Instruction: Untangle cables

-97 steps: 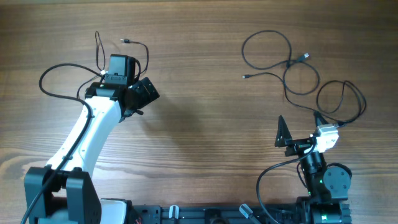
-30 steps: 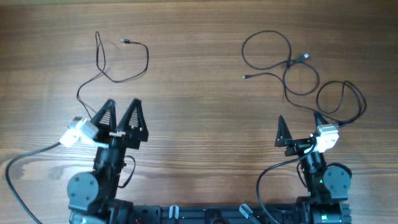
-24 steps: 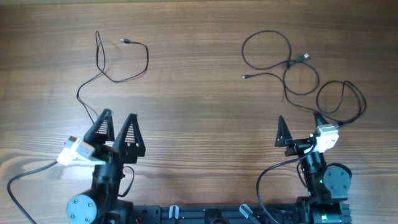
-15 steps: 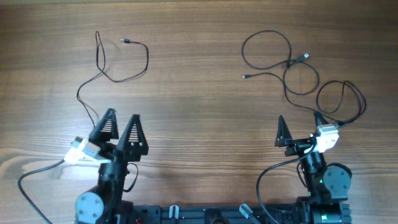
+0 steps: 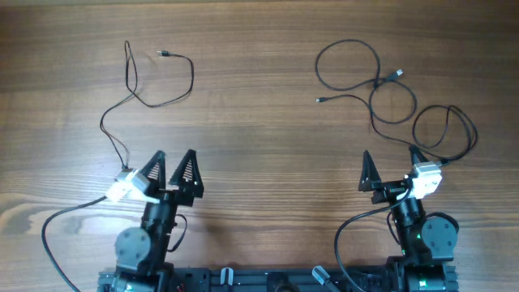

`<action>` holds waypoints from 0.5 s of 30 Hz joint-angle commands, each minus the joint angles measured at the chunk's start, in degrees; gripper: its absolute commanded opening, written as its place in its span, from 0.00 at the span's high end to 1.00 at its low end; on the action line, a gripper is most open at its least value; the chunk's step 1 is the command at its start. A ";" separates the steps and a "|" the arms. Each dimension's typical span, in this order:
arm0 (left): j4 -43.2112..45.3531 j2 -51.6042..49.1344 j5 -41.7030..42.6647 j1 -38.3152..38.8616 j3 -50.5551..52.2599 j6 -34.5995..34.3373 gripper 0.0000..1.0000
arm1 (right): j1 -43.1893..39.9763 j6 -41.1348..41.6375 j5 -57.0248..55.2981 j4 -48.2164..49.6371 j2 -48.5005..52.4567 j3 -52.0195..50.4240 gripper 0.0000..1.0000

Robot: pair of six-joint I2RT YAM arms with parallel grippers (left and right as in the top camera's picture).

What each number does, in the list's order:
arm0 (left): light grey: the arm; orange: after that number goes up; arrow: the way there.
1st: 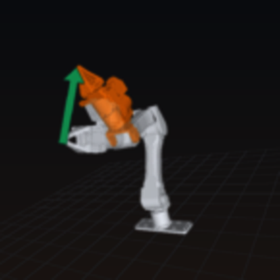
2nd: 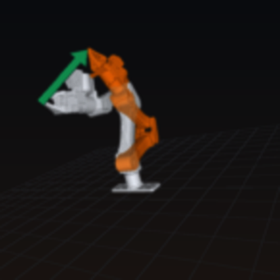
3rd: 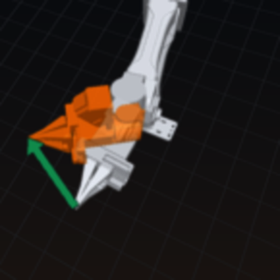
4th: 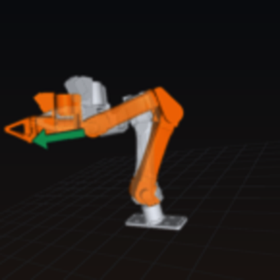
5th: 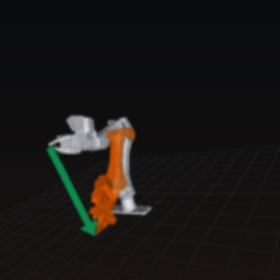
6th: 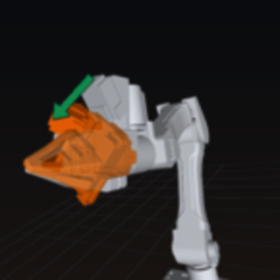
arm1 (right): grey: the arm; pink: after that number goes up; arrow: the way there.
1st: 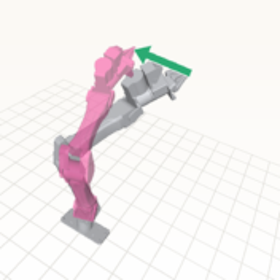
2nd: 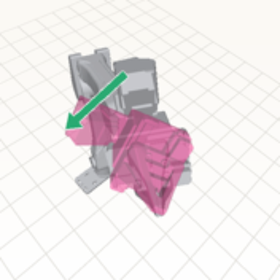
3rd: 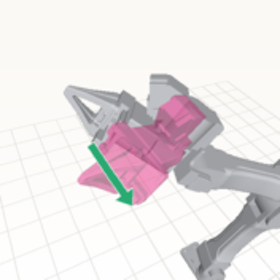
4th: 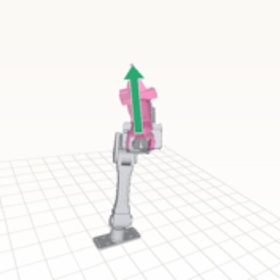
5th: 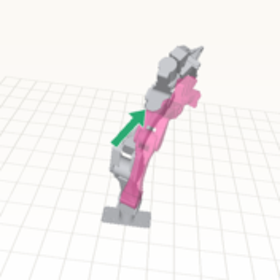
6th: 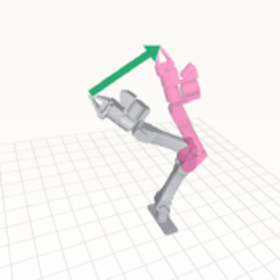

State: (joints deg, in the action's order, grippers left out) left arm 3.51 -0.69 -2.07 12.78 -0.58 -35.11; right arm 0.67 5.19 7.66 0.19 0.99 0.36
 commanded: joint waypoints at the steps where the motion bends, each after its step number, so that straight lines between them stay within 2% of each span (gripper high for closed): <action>1: -7.58 0.39 0.11 0.24 0.24 0.17 0.00 | 0.00 0.98 -0.74 0.20 -0.57 -0.07 0.00; 13: -7.52 0.00 0.07 -1.57 0.24 0.13 0.00 | 0.00 0.94 -0.74 0.20 -0.57 -0.07 0.00; 15: -7.63 0.00 0.11 -4.24 0.24 6.91 0.00 | 0.00 0.92 -0.74 0.20 -0.57 -0.07 0.00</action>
State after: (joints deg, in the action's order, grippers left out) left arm -3.90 -0.84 -2.00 11.20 -0.47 -34.57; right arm 0.67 5.19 7.64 0.16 0.99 0.36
